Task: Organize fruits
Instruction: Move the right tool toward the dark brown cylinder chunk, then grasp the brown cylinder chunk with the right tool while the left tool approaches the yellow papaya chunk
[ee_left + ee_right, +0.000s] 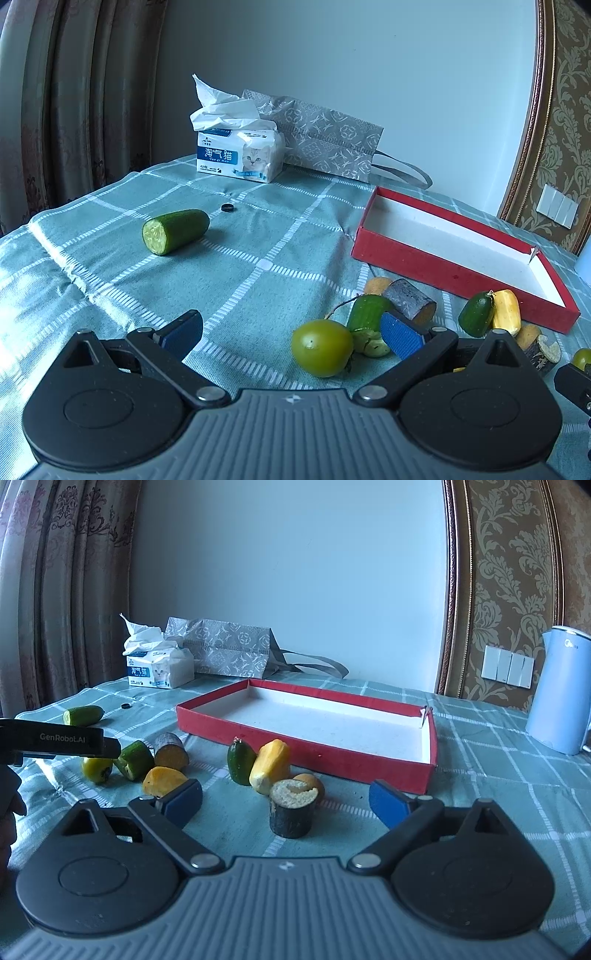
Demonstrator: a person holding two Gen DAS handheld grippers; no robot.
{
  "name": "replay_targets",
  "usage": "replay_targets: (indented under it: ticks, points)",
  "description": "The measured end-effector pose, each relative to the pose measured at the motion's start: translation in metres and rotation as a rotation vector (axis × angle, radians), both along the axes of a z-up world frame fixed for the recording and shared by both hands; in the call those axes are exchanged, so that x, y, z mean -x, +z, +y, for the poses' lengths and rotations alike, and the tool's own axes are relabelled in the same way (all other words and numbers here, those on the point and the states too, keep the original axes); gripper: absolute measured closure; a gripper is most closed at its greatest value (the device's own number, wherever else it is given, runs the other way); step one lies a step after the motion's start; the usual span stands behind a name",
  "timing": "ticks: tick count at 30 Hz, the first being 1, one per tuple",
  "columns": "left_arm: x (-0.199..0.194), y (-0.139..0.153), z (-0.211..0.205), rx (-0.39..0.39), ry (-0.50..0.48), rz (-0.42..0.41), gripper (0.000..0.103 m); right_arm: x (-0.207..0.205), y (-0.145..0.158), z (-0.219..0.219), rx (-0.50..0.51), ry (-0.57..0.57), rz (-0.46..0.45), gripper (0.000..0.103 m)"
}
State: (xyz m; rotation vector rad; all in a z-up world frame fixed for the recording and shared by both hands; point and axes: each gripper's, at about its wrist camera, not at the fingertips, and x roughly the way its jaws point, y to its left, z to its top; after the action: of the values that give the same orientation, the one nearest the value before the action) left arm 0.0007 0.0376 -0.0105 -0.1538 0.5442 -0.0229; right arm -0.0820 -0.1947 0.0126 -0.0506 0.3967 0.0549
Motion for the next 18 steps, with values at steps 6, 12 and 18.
replay_targets:
  ticks: [6,12,18]
  points:
    - [0.0,0.0,0.0,0.004,0.002,0.001,0.0,-0.008,-0.004,0.003,0.004,-0.017,0.032,0.012]
    - [0.0,0.0,0.0,0.007,0.001,0.0,0.0,-0.025,-0.008,0.002,0.01,-0.045,0.097,0.018]
    - [-0.001,0.0,0.001,0.017,-0.005,0.003,0.0,-0.04,-0.012,0.003,0.006,-0.044,0.147,0.031]
